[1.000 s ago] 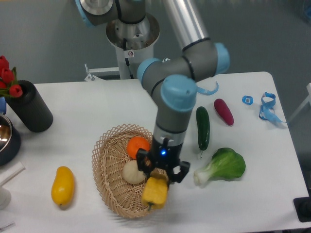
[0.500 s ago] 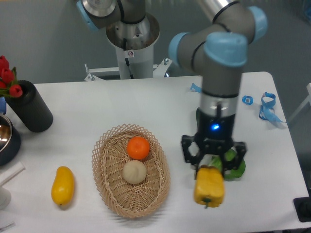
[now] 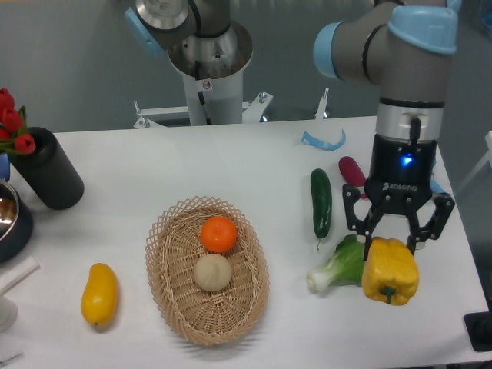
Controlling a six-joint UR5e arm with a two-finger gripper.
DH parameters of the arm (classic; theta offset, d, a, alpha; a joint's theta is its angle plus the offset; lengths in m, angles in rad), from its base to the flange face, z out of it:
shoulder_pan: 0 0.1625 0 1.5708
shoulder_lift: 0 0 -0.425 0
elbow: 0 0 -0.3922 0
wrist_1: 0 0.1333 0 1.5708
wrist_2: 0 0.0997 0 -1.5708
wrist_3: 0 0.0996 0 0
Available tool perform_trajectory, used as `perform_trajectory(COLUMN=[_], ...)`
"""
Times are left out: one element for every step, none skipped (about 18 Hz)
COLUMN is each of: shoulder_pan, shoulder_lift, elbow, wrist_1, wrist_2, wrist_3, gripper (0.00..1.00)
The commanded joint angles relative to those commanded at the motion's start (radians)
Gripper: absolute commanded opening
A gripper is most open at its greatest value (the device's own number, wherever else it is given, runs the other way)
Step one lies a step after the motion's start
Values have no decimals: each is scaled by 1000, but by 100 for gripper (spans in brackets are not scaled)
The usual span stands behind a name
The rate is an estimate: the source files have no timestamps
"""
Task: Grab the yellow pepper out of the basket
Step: 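Lift the yellow bell pepper out of the basket toward the bok choy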
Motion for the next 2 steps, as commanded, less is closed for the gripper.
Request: perform_trajectory(shoulder_pan=[12, 18], shoulder_lift=[6, 6], elbow=[0, -6], wrist_1=[-5, -5], wrist_2=[-23, -41], wrist_3=[0, 3], gripper=[42, 42])
